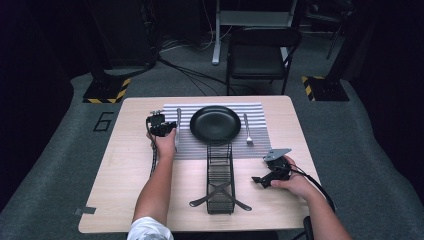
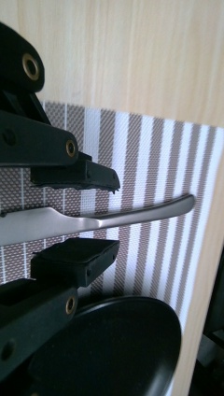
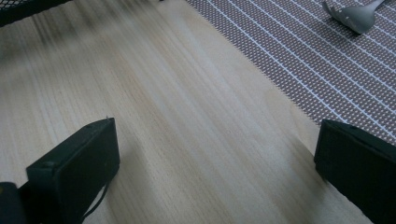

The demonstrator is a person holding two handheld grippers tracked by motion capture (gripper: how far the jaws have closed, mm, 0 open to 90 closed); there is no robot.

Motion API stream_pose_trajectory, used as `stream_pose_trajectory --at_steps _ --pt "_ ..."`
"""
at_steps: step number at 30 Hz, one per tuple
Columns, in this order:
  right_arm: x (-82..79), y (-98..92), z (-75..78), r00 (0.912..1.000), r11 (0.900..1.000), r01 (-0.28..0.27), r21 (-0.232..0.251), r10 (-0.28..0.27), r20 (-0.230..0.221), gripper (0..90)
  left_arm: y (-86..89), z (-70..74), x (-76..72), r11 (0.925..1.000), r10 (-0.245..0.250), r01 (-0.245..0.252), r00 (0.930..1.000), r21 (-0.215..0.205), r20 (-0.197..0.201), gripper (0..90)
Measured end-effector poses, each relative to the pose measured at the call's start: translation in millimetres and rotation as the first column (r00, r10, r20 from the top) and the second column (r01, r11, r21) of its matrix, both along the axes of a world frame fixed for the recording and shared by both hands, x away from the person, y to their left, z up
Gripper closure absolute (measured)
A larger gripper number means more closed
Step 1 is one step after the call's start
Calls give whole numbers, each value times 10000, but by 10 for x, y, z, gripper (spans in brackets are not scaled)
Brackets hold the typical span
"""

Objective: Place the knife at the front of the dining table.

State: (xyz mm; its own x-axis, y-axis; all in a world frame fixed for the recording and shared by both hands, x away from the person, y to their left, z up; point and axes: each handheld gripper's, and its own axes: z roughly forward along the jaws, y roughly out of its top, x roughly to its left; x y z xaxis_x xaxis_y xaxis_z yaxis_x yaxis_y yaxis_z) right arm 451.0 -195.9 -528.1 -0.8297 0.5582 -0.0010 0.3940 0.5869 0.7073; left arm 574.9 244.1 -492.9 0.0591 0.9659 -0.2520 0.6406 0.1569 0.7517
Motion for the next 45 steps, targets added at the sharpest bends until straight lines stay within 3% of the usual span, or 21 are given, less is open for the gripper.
stream_pose_trajectory --at_steps 9,14,19,37,44,45 --pt "0 0 0 10000 10000 6 3 -6 4 0 119 364 -206 9979 -629 620 9959 165 648 601" --pt "0 1 0 10000 10000 7 8 -7 5 0 142 545 -355 9907 -1285 1245 9888 543 762 585" --pt "0 1 0 10000 10000 10 8 -10 5 0 171 647 -507 9866 -1578 1526 9823 577 1013 579" --pt "-1 1 0 10000 10000 19 12 -19 1 0 290 753 -971 9656 -2526 2436 9620 912 1042 545" --pt "0 1 0 10000 10000 15 10 -15 3 0 277 697 -1148 9489 -3064 2958 9470 1103 964 519" --pt "-1 1 0 10000 10000 17 11 -17 4 0 284 698 -1170 9439 -3182 3067 9438 1224 891 514"
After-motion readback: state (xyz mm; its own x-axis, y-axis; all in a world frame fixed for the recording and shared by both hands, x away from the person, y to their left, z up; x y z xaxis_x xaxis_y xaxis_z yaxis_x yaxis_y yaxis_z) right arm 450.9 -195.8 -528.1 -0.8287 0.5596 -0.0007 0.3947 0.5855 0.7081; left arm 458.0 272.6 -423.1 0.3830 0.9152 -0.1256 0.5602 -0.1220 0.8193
